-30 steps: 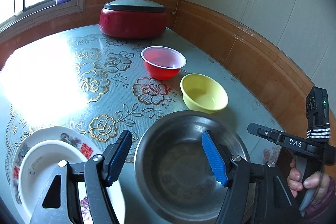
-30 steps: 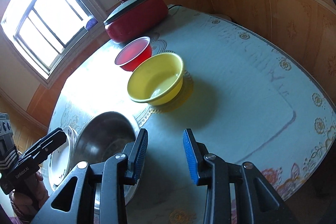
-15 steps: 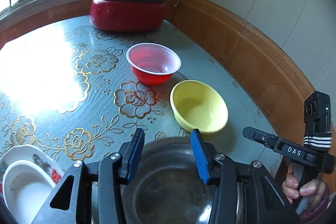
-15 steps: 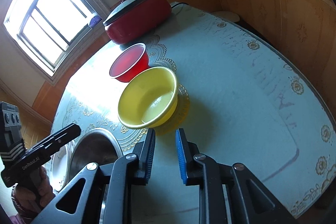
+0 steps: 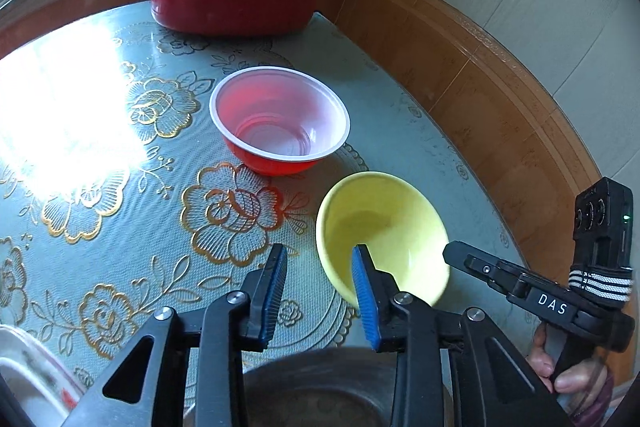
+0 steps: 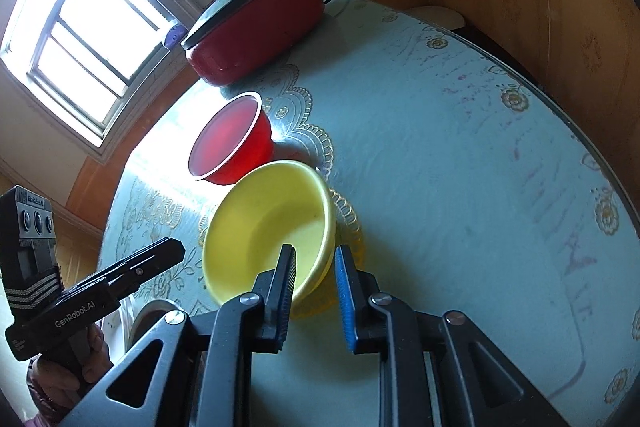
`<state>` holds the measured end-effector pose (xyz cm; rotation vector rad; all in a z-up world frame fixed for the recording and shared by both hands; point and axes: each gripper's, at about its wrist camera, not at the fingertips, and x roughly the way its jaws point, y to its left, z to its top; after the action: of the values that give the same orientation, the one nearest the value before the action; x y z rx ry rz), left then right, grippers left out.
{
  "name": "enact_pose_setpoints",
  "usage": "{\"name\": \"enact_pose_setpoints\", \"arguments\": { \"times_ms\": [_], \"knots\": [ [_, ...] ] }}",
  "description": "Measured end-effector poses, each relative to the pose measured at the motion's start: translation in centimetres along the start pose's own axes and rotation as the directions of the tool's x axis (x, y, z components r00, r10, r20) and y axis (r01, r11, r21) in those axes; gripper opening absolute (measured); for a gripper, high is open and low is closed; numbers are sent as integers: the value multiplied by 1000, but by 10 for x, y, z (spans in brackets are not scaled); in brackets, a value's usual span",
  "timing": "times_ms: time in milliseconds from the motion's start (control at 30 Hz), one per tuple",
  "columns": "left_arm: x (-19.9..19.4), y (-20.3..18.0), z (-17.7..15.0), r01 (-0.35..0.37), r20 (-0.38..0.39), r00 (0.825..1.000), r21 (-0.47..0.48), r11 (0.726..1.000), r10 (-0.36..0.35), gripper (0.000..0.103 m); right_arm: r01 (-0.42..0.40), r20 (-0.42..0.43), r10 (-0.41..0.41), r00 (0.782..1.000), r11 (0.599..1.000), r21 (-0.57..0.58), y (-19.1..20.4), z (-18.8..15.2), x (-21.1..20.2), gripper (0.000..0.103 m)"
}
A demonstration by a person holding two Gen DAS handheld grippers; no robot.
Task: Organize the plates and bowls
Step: 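Move the left gripper to the yellow bowl and grasp its rim, then lift the yellow bowl and lower it into the steel bowl with the left gripper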
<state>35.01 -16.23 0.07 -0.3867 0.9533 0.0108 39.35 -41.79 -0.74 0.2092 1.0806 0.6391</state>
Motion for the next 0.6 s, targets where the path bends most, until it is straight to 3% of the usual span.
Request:
{"name": "enact_pose_setpoints", "arguments": {
  "times_ms": [100, 133, 267, 600],
  "knots": [
    [13, 1, 4, 11, -32, 999, -5, 1000, -11, 31, 1, -2, -1, 1000, 1000, -1, -4, 2, 5, 18],
    [17, 1, 6, 13, -41, 999, -4, 1000, -13, 29, 2, -3, -2, 1000, 1000, 0, -5, 3, 8, 14],
    [30, -4, 6, 35, -78, 996, 13, 999, -34, 14, -5, -1, 5, 1000, 1000, -3, -7, 3, 12, 11],
    [37, -11, 10, 49, -73, 996, 25, 998, -47, 10, -12, 18, 12, 1000, 1000, 17, -12, 6, 7, 9]
  ]
}}
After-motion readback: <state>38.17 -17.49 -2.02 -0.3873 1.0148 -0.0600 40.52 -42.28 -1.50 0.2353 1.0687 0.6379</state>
